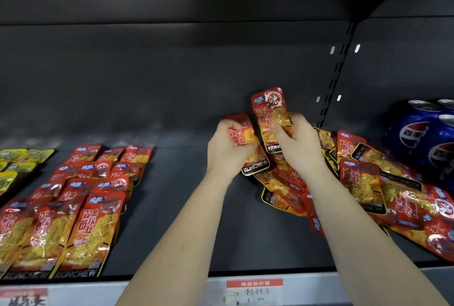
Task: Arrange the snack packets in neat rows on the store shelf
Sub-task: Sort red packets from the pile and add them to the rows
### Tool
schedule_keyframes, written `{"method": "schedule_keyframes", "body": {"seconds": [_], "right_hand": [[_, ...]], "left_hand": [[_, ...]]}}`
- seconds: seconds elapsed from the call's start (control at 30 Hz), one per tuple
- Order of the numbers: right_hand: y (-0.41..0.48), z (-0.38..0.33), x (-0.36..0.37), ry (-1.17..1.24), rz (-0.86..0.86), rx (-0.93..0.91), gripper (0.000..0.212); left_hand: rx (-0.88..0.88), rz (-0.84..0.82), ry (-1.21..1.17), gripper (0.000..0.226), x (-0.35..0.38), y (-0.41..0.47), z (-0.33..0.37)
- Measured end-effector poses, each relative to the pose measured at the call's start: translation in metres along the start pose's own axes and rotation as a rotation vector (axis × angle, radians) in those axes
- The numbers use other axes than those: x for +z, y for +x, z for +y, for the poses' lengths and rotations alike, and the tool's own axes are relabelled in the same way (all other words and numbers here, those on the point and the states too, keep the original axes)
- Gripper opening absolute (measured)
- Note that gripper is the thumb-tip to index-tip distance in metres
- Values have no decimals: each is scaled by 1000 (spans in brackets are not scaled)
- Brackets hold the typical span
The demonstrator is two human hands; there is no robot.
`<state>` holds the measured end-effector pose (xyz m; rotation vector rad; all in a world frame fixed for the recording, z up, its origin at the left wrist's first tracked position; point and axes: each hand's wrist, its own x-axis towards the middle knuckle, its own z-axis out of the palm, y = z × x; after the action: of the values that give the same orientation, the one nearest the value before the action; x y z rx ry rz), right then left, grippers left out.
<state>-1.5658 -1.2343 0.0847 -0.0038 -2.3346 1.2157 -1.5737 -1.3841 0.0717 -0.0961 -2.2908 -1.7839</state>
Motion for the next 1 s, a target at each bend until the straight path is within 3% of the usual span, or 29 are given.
{"method": "schedule_keyframes", "body": {"seconds": [0.23,0.43,0.73,1.0], "right_hand": [[3,5,0,161,-18,77,29],[4,6,0,313,-43,144,26],[-3,-2,8,398,-208,204,49],[-11,-18,27,371,-332,194,17]], "left_hand": [[-20,26,-229,92,-4,8,-7],[-40,35,-201,44,-6,13,-9],[91,-35,94,26,-29,14,-1],[115,-68,381,23,-90,21,6]]}}
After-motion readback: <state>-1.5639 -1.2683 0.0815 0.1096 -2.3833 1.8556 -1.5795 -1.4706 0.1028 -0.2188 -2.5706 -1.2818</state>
